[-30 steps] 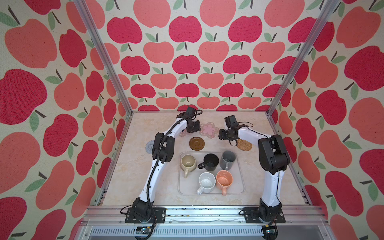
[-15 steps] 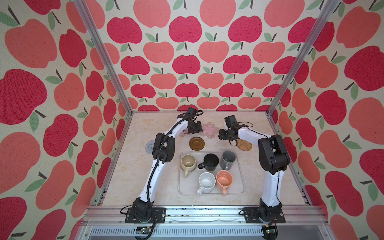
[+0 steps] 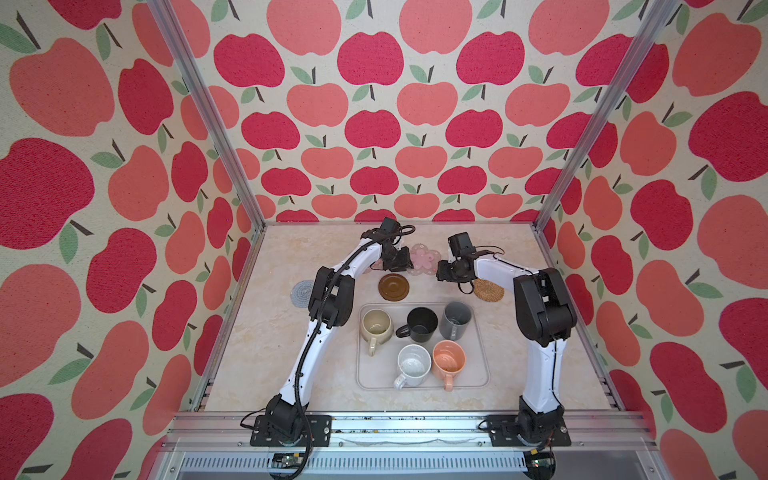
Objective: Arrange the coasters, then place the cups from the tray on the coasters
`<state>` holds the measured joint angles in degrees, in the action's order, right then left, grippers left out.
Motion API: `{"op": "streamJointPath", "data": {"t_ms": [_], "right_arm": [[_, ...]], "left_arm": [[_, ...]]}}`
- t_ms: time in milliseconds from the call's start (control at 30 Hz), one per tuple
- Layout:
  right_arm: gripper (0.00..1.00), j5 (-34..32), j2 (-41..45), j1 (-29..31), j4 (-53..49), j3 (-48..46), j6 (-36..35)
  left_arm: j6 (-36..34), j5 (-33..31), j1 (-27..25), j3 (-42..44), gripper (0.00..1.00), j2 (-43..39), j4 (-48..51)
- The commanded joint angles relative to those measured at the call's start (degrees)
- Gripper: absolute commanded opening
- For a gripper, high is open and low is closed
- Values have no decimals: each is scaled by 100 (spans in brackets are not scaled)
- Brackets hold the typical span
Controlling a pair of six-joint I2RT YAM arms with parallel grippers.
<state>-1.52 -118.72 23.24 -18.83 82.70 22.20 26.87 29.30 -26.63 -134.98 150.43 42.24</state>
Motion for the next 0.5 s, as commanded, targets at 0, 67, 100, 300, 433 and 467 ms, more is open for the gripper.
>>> {"op": "streamJointPath", "data": {"t_ms": [0,67,100,300,433,467], "right_arm": [[58,-102,-99,-26,40,199,-74],[59,-127,-78,-57,26,210,-86],[58,-134,-69,-69,24,204,-92],[59,-164,37,-171,24,187,-128],[59,-135,26,-220,54,203,-143],[59,-123,16,-220,63,210,-137]], "left_arm": [[-132,-21,141,-88,33,-178,253],[-83,-85,221,-99,33,-223,207],[-61,-137,260,-99,33,-243,184],[-52,-250,429,-218,33,-255,164],[-47,-342,492,-309,34,-169,108],[-32,-341,508,-323,34,-140,65]]}}
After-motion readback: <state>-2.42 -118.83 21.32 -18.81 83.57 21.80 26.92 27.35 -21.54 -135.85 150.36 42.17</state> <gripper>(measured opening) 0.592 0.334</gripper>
